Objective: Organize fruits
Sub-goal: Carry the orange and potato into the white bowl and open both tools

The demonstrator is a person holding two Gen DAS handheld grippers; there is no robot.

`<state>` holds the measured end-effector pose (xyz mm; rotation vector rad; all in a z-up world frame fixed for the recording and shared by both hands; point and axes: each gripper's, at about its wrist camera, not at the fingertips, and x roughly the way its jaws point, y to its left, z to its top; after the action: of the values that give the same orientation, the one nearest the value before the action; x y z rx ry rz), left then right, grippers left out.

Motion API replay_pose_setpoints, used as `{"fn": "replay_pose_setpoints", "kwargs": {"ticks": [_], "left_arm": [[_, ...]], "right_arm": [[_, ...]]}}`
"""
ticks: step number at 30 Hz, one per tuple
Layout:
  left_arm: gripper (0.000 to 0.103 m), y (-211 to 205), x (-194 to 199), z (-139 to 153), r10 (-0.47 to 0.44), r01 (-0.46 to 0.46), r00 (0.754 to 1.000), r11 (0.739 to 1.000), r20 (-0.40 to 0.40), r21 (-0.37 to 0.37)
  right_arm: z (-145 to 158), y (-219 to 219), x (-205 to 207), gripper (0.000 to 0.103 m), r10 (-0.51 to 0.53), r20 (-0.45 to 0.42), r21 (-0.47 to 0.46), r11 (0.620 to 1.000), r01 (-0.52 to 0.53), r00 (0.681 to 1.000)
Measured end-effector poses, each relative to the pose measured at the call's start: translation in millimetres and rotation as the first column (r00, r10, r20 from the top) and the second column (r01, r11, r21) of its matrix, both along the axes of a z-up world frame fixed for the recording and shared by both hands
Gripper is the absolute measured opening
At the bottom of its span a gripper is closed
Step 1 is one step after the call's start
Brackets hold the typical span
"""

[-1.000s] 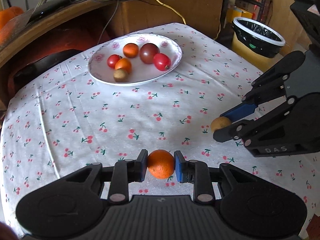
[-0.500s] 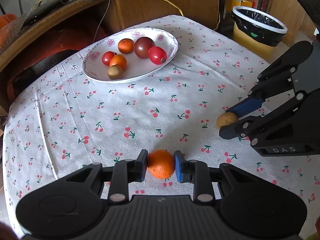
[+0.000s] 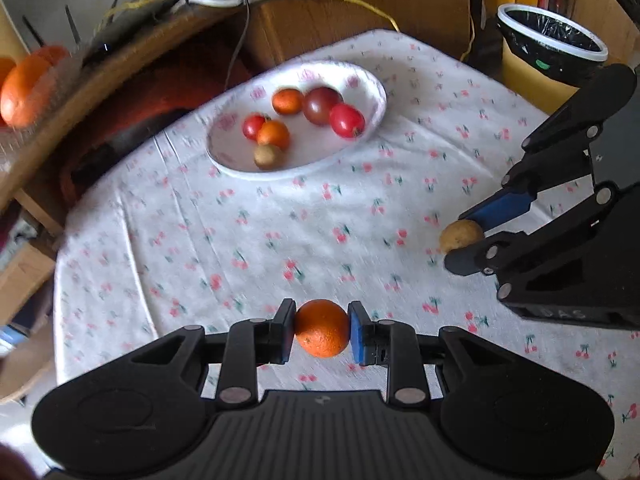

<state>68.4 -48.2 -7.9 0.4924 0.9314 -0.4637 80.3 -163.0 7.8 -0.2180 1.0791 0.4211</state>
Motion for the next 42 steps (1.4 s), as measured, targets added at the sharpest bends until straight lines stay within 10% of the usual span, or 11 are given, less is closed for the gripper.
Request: {"fn": "replay_pose_setpoints", "kwargs": {"ticks": [42], "left_arm": [[0.036,-29.4,96.6,17.6,0.078,-0.07,0.993,0.993,0.094,-0.09]], "right_arm": [[20.8,-29.4,88.3,0.017,-0.175,0.101,0.067,0.983,0.168,0.979]]}}
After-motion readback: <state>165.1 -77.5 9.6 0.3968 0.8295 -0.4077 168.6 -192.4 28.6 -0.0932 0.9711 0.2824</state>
